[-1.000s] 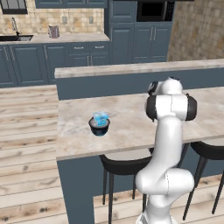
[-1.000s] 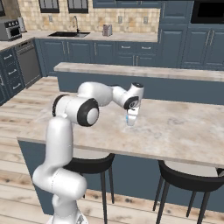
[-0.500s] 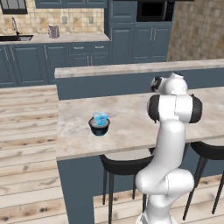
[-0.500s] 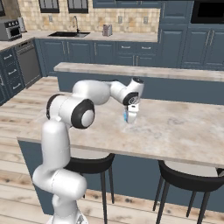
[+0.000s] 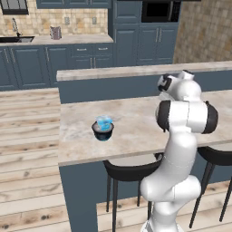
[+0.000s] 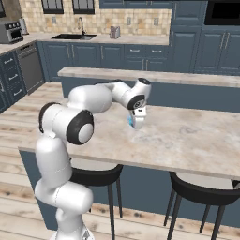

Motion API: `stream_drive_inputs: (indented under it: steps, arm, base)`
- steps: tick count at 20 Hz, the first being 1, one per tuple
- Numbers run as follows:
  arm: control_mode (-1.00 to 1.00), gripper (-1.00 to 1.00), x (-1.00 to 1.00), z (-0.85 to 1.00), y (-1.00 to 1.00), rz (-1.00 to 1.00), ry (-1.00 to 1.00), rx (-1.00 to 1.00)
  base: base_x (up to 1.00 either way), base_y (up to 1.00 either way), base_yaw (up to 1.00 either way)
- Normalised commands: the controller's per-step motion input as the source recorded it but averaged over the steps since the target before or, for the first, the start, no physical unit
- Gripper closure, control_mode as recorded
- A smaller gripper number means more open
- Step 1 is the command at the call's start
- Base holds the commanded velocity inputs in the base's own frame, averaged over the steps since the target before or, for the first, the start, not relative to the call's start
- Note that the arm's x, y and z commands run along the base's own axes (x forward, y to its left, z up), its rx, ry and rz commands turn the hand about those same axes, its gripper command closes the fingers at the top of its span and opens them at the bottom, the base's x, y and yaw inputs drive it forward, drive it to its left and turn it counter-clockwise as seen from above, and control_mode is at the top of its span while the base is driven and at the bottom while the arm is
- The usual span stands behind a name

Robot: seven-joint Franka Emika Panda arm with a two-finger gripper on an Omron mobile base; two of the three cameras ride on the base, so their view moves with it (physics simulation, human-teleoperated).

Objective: Stack the yogurt containers by placing the smaller containers on top of the larger containers.

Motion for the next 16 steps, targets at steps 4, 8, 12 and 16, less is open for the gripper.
stream_drive_inputs:
  steps: [4, 8, 12, 16]
  arm:
    - [-1.0, 1.0, -0.29, 0.34, 0.23, 0.1, -0.13, 0.0]
    - [-1.0, 1.0, -0.24, 0.36, 0.27, 0.1, -0.1, -0.01]
    - [-1.0, 1.0, -0.22, 0.34, 0.28, 0.1, -0.05, -0.05]
    - [-1.0, 1.0, -0.2, 0.34, 0.3, 0.14, 0.0, -0.08]
  base:
    - [0.0, 0.0, 0.0]
    - [0.0, 0.0, 0.0]
    - [0.0, 0.0, 0.0]
    - [0.0, 0.0, 0.0]
